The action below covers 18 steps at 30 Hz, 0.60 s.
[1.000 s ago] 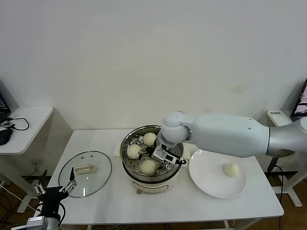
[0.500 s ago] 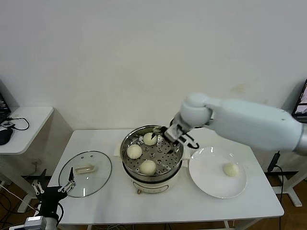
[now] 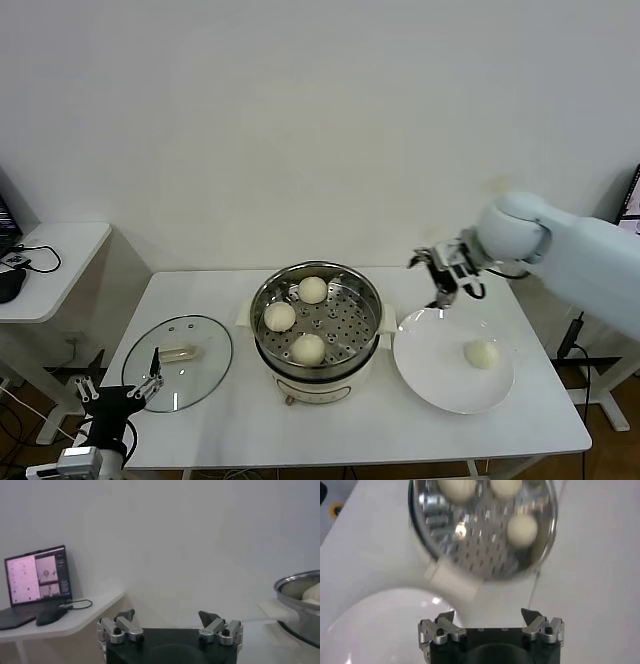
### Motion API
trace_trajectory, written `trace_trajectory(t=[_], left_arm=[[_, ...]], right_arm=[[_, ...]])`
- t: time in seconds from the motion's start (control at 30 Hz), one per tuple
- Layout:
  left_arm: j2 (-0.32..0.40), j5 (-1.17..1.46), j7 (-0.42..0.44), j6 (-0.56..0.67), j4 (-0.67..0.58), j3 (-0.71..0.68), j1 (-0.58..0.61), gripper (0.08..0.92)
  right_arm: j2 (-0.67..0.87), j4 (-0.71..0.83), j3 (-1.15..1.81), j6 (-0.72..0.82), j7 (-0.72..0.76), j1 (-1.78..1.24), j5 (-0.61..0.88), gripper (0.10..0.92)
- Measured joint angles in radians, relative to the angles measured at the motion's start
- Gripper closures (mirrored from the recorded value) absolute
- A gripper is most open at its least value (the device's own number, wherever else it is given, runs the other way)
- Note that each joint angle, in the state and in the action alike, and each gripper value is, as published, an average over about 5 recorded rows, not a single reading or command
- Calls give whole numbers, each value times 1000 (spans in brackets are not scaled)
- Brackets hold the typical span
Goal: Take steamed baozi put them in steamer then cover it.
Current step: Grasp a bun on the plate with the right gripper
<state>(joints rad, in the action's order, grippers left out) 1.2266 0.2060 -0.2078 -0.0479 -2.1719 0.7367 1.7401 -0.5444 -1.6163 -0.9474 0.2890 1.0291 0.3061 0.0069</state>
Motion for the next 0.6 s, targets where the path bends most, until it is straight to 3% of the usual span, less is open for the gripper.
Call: trace_trajectory(t=[0.6], left_arm=[[11,-16,2,-5,7,1,20,177]], right_arm=[[46,157,433,-33,20,-530,-264,203]])
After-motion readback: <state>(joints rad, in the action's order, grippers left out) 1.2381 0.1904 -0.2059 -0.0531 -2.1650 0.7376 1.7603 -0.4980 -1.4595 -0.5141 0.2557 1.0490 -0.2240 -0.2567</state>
